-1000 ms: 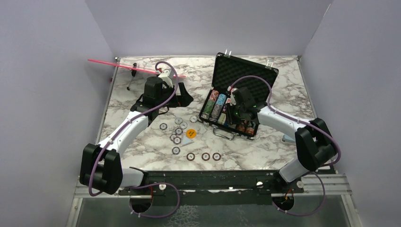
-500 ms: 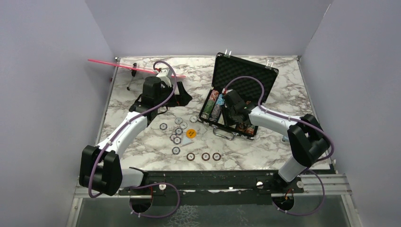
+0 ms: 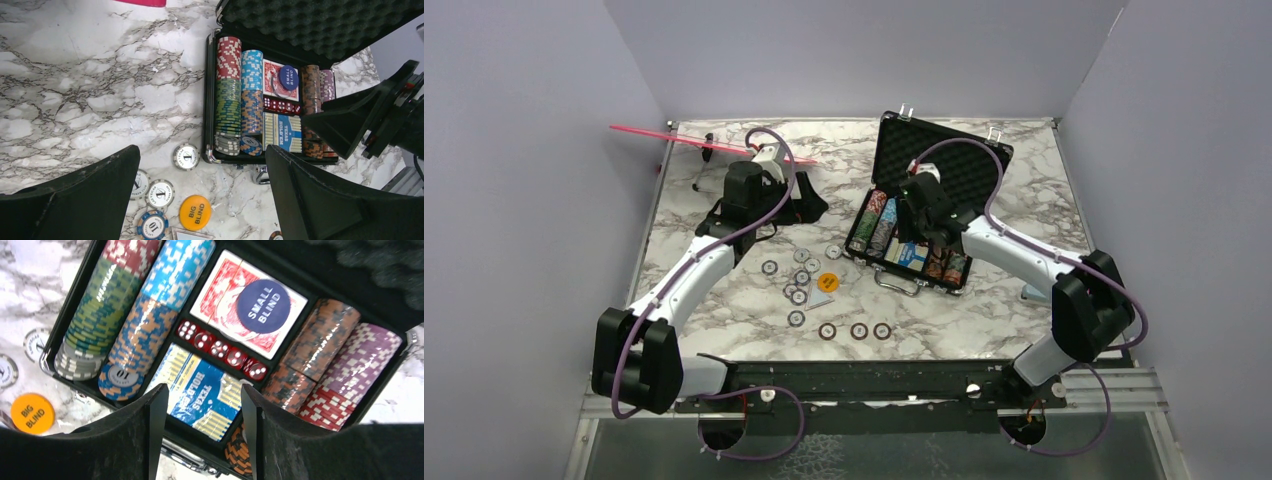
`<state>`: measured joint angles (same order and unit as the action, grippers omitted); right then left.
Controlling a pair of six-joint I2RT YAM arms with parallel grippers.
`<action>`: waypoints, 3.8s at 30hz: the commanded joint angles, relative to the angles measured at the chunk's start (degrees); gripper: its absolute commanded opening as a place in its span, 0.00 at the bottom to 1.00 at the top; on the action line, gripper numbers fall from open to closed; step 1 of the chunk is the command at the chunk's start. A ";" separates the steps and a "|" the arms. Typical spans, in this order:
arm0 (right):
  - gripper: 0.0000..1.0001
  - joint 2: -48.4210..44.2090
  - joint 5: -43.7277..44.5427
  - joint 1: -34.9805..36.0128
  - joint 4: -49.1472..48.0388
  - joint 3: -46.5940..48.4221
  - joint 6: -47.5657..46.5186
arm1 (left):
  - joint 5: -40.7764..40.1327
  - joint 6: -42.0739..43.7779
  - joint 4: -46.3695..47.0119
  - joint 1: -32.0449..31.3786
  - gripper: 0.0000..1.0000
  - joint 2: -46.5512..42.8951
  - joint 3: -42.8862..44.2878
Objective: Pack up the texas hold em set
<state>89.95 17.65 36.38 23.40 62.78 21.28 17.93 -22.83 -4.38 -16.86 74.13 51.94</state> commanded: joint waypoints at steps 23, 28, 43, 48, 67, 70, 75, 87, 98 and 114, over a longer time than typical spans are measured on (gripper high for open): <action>0.74 16.04 0.25 -7.07 -0.33 10.43 -0.25 | -1.24 1.04 0.09 0.69 0.99 -2.54 -0.24; 0.70 17.05 1.96 -7.45 -0.15 10.40 -0.23 | -1.22 1.03 0.09 0.95 0.99 -2.58 -0.19; 0.52 17.12 3.03 -8.56 -1.76 10.80 -0.98 | -0.81 0.87 0.08 1.80 0.99 -2.78 -0.24; 0.60 16.83 2.92 -8.52 -0.23 11.93 -2.11 | -0.50 0.80 0.18 2.01 0.99 -2.65 -0.26; 0.67 3.60 -4.57 -3.11 3.66 8.83 -2.46 | -2.94 0.47 0.45 2.55 0.99 -4.51 -0.76; 0.67 1.54 -4.94 2.67 3.79 6.35 -1.32 | -7.58 0.46 -0.23 2.56 0.99 -6.17 -1.08; 0.68 1.86 -5.80 12.61 3.61 4.36 3.02 | -18.40 0.10 -1.79 2.54 0.99 -10.01 -1.90; 0.71 20.32 -4.21 26.71 7.19 17.83 4.23 | -31.48 -0.63 -2.51 2.54 0.99 -16.53 -4.05; 0.72 26.99 -10.70 28.91 8.93 22.84 2.65 | -30.96 -0.46 -2.40 2.62 0.99 -16.64 -4.22; 0.77 35.07 -7.11 29.39 14.71 31.64 0.91 | -30.72 -0.55 -2.65 2.97 0.99 -16.05 -4.12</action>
<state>122.32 8.32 65.36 34.81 92.18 22.83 -11.64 -23.11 -6.63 -14.31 58.48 47.97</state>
